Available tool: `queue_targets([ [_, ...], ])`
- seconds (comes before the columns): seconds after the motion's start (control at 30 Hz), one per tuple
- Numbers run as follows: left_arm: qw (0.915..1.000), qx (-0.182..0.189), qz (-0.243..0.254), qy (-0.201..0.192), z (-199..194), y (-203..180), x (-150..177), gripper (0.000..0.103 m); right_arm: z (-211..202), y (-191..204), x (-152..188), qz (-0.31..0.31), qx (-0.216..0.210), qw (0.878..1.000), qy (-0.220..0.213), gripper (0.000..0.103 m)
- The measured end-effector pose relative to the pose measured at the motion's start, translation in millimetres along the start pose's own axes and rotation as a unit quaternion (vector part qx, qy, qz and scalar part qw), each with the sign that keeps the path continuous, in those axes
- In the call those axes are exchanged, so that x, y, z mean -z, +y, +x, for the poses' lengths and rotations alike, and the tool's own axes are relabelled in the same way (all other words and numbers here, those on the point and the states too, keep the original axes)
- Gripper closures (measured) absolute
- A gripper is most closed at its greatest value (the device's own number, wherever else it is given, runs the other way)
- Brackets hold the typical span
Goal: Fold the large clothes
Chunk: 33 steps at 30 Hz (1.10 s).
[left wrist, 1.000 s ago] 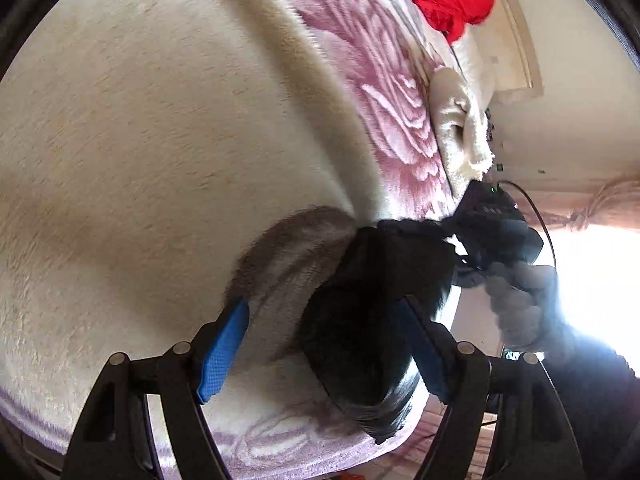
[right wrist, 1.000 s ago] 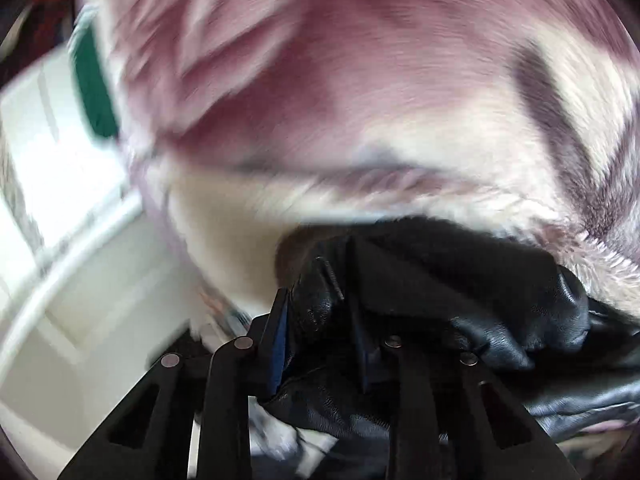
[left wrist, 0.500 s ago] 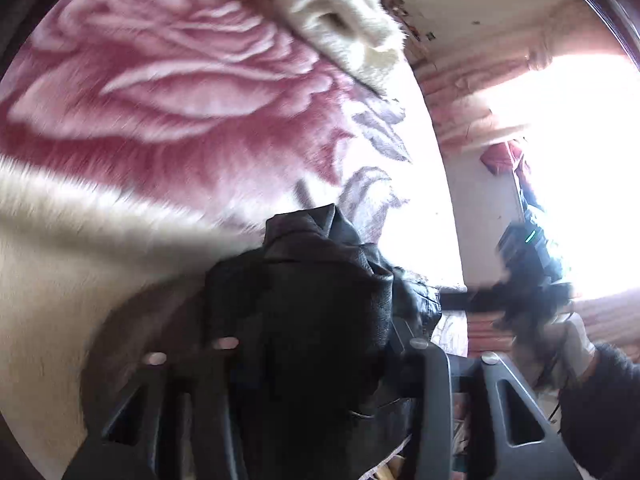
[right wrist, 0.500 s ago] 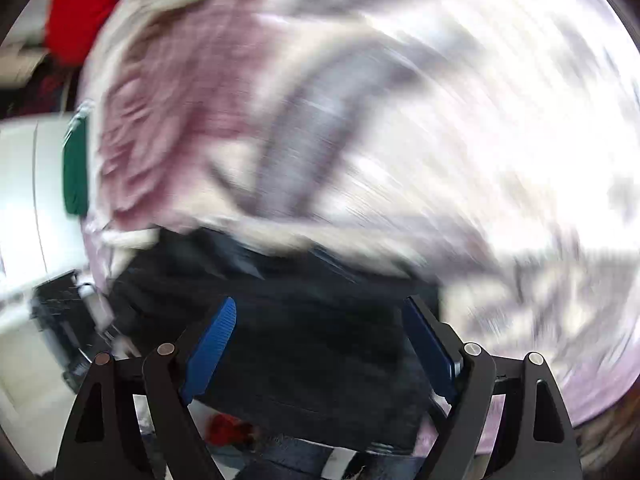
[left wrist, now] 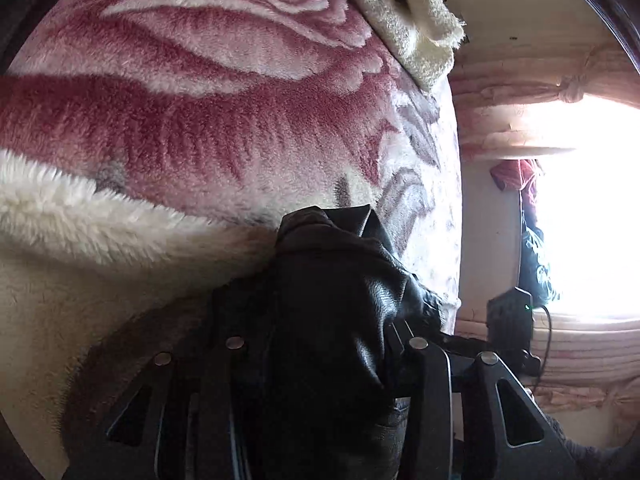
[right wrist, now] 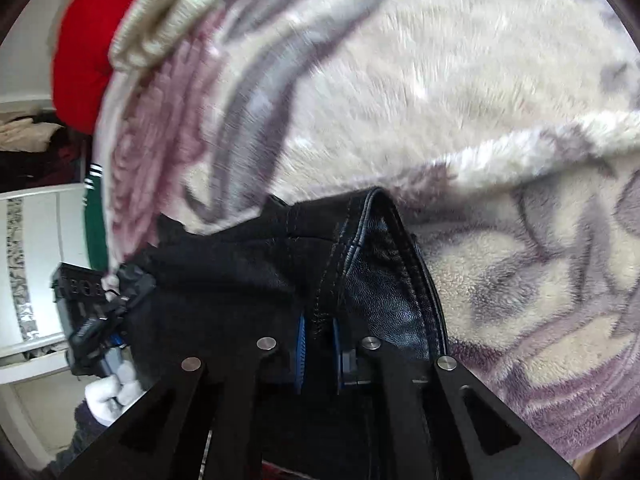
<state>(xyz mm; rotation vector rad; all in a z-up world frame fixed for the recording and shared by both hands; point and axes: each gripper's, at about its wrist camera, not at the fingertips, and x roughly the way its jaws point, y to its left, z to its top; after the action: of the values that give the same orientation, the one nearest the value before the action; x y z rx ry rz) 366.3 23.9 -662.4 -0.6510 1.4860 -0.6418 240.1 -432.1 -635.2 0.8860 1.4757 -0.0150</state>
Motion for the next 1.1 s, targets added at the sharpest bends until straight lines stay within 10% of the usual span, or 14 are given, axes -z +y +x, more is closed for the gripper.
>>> queue_targets([
  [0.13, 0.9980, 0.046, -0.022, 0.038, -25.9, -11.3, -4.4, 0.028, -7.8, 1.2, -10.4, 0.010, -0.029, 0.999, 0.036, 0.066],
  [0.2, 0.9974, 0.066, -0.014, 0.027, -43.2, -12.5, 1.0, 0.017, -30.6, -5.1, -2.6, 0.001, -0.038, 0.999, 0.026, 0.002],
  [0.23, 0.9971, 0.070, -0.012, 0.025, -50.4, -11.3, 4.5, 0.017, -42.8, -11.5, 3.8, -0.003, -0.040, 0.999, 0.018, 0.000],
  [0.47, 0.9945, 0.058, -0.011, 0.086, -15.8, 16.6, 31.2, 0.011, -24.5, -77.6, 47.7, 0.039, -0.078, 0.993, 0.079, 0.000],
  [0.73, 0.9947, 0.054, 0.013, 0.086, 16.6, 12.0, 34.2, 0.005, 34.0, -92.0, 63.2, 0.090, -0.250, 0.958, 0.112, 0.000],
  [0.8, 0.9958, 0.060, 0.021, 0.066, 9.7, 7.0, 35.7, 0.040, 32.3, -84.2, 66.7, 0.088, -0.262, 0.955, 0.103, 0.000],
  [0.83, 0.9943, 0.085, 0.024, 0.060, 6.7, 3.1, 36.9, 0.076, 34.0, -79.6, 68.0, 0.082, -0.256, 0.958, 0.103, 0.000],
  [0.9, 0.9952, 0.076, 0.037, 0.050, 2.5, -11.2, 36.4, 0.076, 34.4, -74.4, 71.3, 0.084, -0.246, 0.961, 0.096, 0.046],
  [1.1, 0.9961, 0.080, 0.025, 0.030, -3.5, -27.3, 30.8, 0.077, 8.7, -57.6, 78.8, 0.085, -0.251, 0.962, 0.063, 0.071],
])
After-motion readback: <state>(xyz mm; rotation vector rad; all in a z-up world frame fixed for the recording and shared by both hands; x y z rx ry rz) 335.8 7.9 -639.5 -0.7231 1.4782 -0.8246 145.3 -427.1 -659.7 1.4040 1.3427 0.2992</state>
